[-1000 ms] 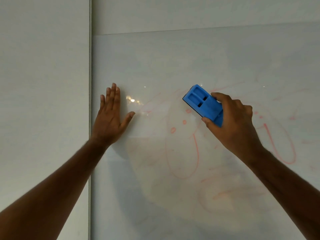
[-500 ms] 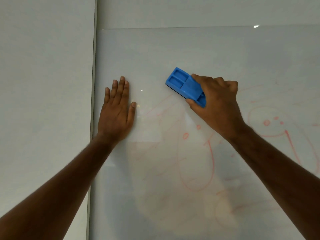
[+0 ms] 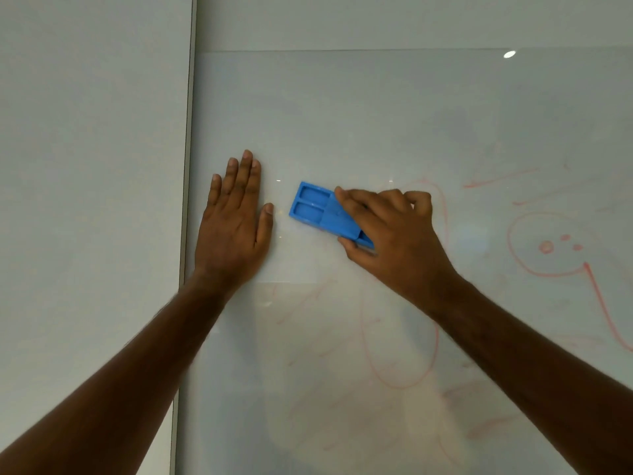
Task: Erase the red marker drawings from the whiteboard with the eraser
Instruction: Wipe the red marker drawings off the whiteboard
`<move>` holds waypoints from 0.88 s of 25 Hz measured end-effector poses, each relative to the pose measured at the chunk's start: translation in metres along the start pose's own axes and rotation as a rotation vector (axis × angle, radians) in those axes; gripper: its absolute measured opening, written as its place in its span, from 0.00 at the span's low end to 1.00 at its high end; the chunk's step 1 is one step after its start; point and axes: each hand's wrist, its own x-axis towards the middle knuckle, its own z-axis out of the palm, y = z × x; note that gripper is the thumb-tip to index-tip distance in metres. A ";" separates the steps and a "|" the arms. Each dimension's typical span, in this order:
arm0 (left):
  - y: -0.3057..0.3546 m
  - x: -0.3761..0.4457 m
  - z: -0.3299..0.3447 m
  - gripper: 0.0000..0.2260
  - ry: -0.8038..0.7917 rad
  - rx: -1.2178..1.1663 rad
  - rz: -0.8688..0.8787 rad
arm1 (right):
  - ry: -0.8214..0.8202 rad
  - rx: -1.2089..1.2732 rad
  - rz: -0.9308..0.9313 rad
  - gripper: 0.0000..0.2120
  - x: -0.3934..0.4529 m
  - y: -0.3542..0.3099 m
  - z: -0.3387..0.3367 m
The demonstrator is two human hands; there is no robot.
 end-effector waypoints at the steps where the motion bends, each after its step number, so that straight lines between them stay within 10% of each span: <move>1: 0.000 0.000 0.001 0.29 0.006 0.002 0.003 | -0.002 -0.022 -0.044 0.27 -0.011 0.003 -0.002; 11: 0.003 -0.002 -0.001 0.30 0.006 0.001 -0.006 | -0.021 -0.094 0.054 0.29 -0.003 0.088 -0.026; 22: 0.001 -0.002 -0.002 0.30 0.008 0.001 0.009 | 0.013 -0.015 -0.089 0.27 -0.020 0.004 0.000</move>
